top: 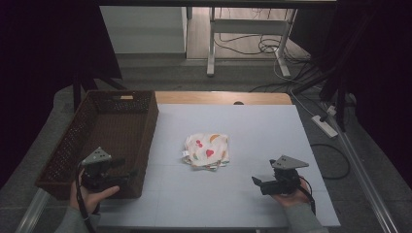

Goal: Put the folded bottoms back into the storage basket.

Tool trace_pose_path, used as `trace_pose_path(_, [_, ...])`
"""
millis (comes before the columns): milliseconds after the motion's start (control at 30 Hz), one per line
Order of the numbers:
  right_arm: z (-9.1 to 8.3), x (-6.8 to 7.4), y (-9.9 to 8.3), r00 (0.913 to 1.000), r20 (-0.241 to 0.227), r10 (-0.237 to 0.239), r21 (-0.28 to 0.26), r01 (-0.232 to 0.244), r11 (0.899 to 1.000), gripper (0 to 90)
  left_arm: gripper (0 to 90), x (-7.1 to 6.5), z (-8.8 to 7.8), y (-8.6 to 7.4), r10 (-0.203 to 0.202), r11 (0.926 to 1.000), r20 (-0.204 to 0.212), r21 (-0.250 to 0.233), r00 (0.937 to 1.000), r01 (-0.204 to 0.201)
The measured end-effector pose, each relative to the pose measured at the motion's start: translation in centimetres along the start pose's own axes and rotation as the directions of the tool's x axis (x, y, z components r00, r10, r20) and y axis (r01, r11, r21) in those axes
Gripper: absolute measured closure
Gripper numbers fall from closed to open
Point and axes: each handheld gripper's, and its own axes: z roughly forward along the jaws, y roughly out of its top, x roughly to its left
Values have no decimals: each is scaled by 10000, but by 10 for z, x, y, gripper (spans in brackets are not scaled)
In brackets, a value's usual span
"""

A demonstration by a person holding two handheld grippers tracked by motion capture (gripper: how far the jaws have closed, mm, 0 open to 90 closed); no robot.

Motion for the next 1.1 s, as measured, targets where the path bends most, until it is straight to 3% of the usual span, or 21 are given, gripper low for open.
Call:
trace_pose_path(133, [2,1,-1,9999,-129,-70,162,72,9998,76,288,-1,0,1,-24,10000,182,-74,9998,25])
trace_pose_path(467, [6,-1,-4,9999,-127,-44,368,49,9993,76,290,1,-1,4,-99,9999,34,-128,9999,99])
trace_pose_path(733, [2,-1,-5,9999,-18,157,153,-157,9998,84,288,-7,-3,6,158,9998,-154,-120,9998,-159])
trace_pose_path(1100, [1,1,-5,9999,129,103,245,-106,9996,84,296,-7,-5,8,60,9997,-130,-250,9999,-63])
